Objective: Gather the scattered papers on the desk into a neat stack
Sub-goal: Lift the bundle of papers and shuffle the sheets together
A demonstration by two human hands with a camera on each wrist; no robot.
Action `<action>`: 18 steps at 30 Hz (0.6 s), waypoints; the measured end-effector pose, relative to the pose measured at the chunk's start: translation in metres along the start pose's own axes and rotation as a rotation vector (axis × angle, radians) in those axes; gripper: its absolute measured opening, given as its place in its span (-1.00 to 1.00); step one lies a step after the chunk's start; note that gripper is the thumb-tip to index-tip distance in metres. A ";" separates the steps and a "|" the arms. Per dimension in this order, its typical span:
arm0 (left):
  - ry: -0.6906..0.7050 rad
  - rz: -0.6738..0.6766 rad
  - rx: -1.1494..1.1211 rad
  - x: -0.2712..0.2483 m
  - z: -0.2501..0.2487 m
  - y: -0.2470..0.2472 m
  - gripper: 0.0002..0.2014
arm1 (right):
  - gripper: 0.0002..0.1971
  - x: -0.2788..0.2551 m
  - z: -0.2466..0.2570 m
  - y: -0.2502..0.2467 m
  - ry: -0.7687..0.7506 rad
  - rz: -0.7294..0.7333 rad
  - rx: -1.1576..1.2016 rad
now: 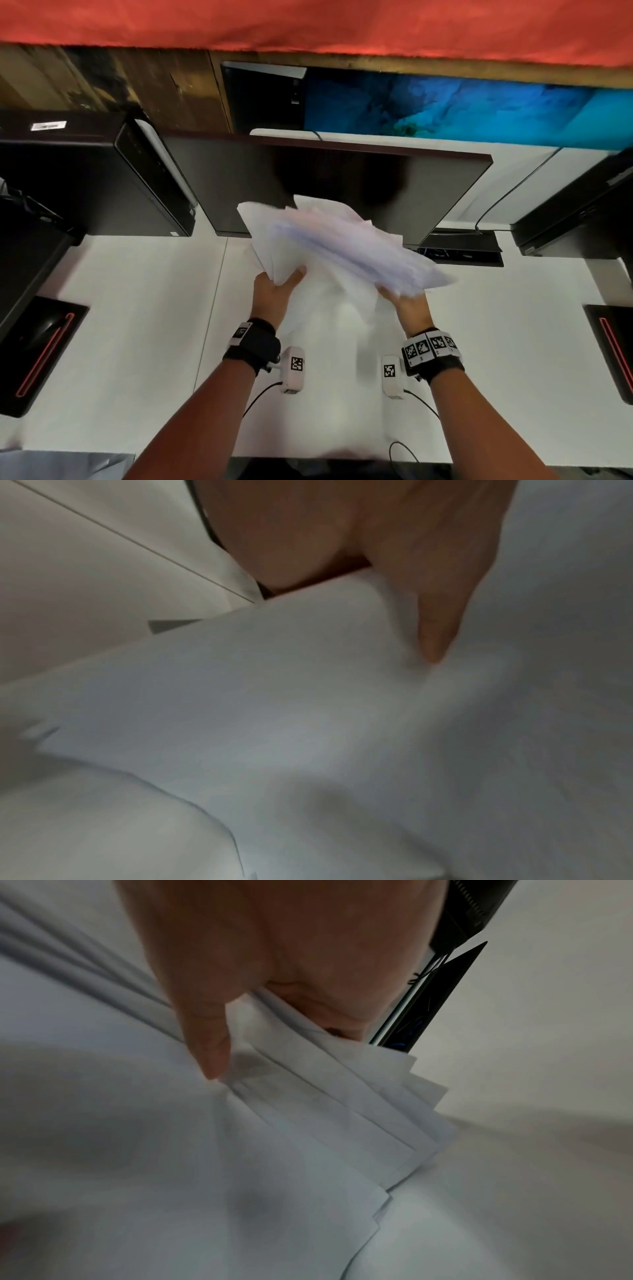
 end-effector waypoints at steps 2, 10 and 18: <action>0.014 -0.030 0.029 -0.007 -0.002 0.000 -0.85 | -0.62 -0.005 0.001 0.005 -0.044 -0.051 0.167; -0.059 0.038 0.023 -0.008 0.005 -0.008 -0.71 | -0.73 -0.018 -0.013 0.001 -0.081 -0.099 0.354; -0.166 0.161 0.053 0.002 0.001 -0.023 -0.58 | -0.44 -0.007 -0.010 -0.024 -0.049 0.126 0.302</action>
Point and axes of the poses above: each hand's wrist, its own x-axis towards the middle knuckle, its own y-axis out of the palm, z = x × y, the point moved 2 cm from there along x, towards the middle knuckle, and after that the axes turned 11 degrees about -y, right-handed, at the moved point
